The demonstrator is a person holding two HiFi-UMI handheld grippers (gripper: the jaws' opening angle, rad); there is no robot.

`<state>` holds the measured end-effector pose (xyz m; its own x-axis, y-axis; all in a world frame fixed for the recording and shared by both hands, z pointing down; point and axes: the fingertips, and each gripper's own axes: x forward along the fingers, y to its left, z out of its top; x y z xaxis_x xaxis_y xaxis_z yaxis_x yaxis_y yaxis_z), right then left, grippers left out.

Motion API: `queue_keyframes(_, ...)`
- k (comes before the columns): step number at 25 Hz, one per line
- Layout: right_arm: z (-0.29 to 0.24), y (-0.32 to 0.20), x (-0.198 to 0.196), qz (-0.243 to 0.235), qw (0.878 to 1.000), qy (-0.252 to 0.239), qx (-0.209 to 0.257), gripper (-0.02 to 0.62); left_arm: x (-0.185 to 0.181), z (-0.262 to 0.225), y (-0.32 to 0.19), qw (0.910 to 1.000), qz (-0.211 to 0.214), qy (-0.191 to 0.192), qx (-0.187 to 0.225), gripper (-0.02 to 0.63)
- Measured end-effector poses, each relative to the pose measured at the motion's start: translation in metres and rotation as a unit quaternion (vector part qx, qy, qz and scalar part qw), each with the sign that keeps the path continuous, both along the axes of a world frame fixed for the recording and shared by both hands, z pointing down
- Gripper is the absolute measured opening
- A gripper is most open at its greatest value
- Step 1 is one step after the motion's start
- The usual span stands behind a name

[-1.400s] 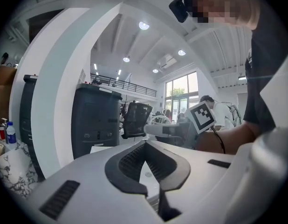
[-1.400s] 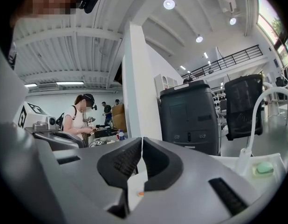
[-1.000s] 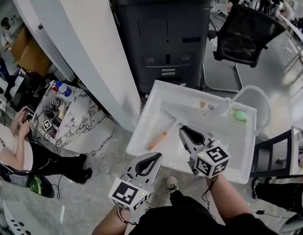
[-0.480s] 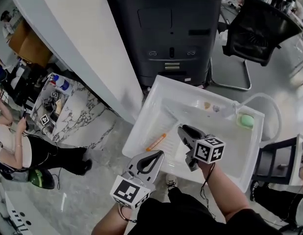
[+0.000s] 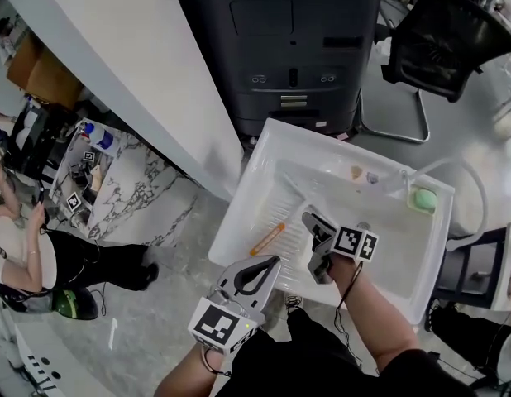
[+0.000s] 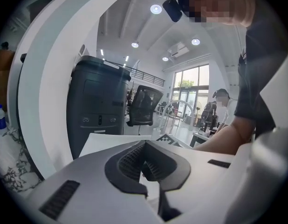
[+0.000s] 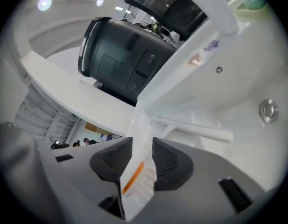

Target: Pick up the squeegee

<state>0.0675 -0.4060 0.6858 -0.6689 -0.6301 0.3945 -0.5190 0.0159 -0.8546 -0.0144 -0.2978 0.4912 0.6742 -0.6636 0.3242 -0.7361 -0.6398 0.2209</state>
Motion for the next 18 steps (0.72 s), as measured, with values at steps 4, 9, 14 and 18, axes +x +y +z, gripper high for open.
queue_keyframes(4,0.019,0.0,-0.004,0.02,0.999,-0.024,-0.04,0.152,-0.005,0.007,-0.003,0.9999,-0.003,-0.001,-0.014,0.015)
queue_keyframes(9,0.04,-0.005,-0.007,0.049,0.993,-0.053,-0.098,0.158,-0.009,0.016,-0.005,0.9997,-0.007,-0.005,-0.024,0.015)
queue_keyframes(14,0.053,-0.008,-0.017,0.06,0.985,-0.081,-0.142,0.169,-0.017,0.019,-0.009,0.9996,-0.015,0.0,-0.023,0.015)
queue_keyframes(18,0.06,-0.011,-0.027,0.058,0.981,-0.086,-0.166,0.17,-0.023,0.02,-0.012,0.9995,-0.021,0.002,-0.025,0.015)
